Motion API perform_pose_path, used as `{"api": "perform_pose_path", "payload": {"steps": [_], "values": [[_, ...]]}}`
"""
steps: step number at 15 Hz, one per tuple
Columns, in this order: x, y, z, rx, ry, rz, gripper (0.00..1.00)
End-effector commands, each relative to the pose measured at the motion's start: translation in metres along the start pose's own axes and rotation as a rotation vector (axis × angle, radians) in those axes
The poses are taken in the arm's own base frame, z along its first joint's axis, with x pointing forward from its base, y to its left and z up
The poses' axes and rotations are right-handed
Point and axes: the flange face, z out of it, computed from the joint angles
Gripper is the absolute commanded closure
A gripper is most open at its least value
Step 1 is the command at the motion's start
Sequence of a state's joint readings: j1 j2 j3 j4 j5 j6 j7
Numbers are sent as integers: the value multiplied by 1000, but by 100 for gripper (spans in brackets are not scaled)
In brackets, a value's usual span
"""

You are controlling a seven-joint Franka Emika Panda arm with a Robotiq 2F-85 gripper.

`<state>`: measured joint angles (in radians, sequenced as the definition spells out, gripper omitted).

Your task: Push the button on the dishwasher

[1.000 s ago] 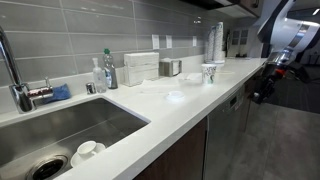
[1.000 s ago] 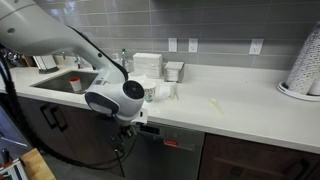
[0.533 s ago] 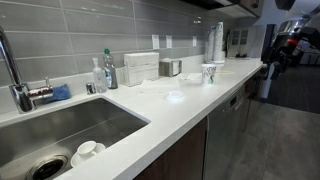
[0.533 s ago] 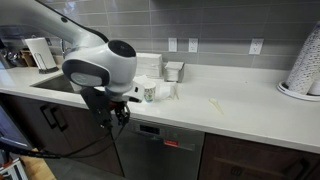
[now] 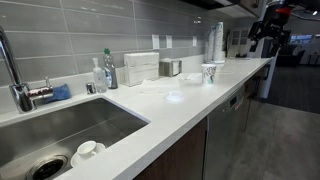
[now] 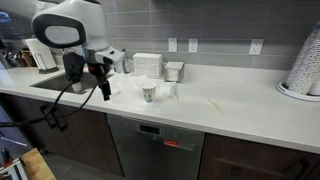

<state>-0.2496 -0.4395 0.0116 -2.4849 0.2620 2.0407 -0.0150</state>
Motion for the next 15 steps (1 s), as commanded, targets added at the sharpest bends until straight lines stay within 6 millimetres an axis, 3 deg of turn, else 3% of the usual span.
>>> {"api": "perform_pose_path", "payload": {"steps": [1,3,5,6,8,15], "values": [[-12,-54,-1,-152,40,116,0],[-15,-83,7,-262,47,120,0],[-18,-96,23,-347,-50,82,0],[-23,-90,12,-279,18,88,0],[-25,-98,20,-317,-20,73,0],[-19,-96,23,-324,-36,75,0]]}}
